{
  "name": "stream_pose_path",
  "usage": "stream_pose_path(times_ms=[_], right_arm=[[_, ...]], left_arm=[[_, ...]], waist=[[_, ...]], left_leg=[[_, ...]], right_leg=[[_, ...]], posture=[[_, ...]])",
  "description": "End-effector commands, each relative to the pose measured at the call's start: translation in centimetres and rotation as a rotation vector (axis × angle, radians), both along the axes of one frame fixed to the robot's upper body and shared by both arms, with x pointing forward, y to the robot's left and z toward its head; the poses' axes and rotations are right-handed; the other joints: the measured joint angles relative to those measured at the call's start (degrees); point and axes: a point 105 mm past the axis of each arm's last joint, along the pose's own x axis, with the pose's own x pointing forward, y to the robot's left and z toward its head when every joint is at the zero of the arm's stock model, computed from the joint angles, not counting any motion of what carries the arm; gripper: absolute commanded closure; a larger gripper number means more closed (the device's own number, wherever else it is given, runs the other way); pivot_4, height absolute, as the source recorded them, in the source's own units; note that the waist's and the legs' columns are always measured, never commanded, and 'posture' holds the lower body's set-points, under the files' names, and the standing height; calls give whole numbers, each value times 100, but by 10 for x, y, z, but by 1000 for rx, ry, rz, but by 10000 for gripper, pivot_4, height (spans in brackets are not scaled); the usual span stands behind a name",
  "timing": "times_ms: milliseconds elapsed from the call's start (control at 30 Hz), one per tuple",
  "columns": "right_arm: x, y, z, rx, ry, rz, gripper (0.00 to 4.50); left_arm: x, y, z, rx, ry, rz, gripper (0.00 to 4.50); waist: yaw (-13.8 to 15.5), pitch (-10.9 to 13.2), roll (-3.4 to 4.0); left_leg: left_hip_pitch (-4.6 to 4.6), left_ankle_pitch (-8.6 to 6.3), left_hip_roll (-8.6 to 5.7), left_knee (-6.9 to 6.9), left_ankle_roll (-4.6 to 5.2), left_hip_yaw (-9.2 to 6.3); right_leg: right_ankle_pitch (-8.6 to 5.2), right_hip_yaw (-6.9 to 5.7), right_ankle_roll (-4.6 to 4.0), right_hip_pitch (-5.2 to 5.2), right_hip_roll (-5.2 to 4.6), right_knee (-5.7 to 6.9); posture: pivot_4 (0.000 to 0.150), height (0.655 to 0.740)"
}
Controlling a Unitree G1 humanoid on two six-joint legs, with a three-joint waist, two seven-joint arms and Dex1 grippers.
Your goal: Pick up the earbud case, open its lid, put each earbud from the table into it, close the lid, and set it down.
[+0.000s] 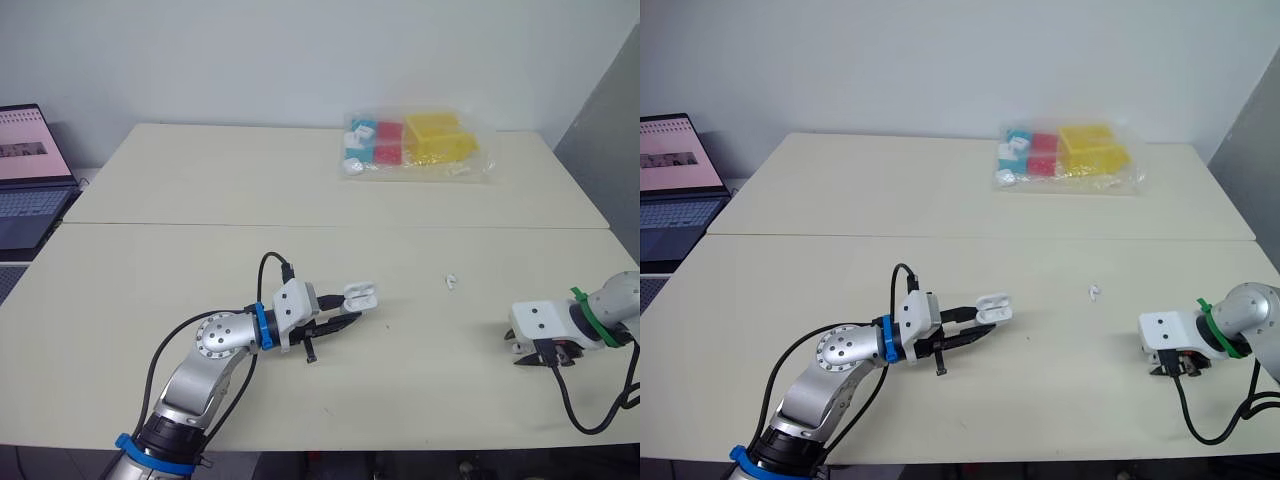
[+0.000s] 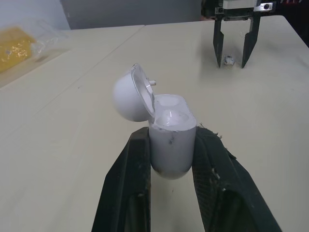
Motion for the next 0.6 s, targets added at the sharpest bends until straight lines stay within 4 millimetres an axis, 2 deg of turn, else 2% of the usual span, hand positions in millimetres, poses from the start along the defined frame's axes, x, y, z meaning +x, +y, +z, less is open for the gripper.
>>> stream_pose_path(times_ms=[33, 233, 367, 500, 600], right_arm=[[2, 5, 12, 25, -45, 12, 13233], [-5, 7, 29, 55, -54, -50, 13233], [0, -3, 30, -72, -137, -217, 13233], [-7, 3, 25, -103, -88, -255, 13233], [-5, -1, 22, -140, -99, -268, 13233]], left_arm=[[-6, -5, 9, -4, -39, -29, 37023], [-6, -5, 7, -1, -34, -25, 37023], [-6, -6, 4, 0, -25, -24, 37023], [-7, -9, 2, 2, -23, -32, 37023], [-7, -10, 2, 1, -23, -33, 37023]], waist=[[0, 0, 0], [2, 1, 3], [2, 1, 3], [2, 1, 4], [2, 1, 4]], left_leg=[[0, 0, 0, 0, 0, 0], [-1, 0, 0, 0, 0, 1], [1, 0, 1, 0, 0, 1], [1, 0, 0, 0, -1, 0], [0, 0, 0, 0, -1, 1]], right_leg=[[0, 0, 0, 0, 0, 0], [0, 1, 0, 0, -2, 0], [0, 1, 0, 0, -5, 2], [-1, -1, 0, -1, -12, 4], [-2, -1, 0, -1, -11, 2]], posture=[[1500, 7400], [1500, 7400], [1500, 7400], [1500, 7400], [1500, 7400]])
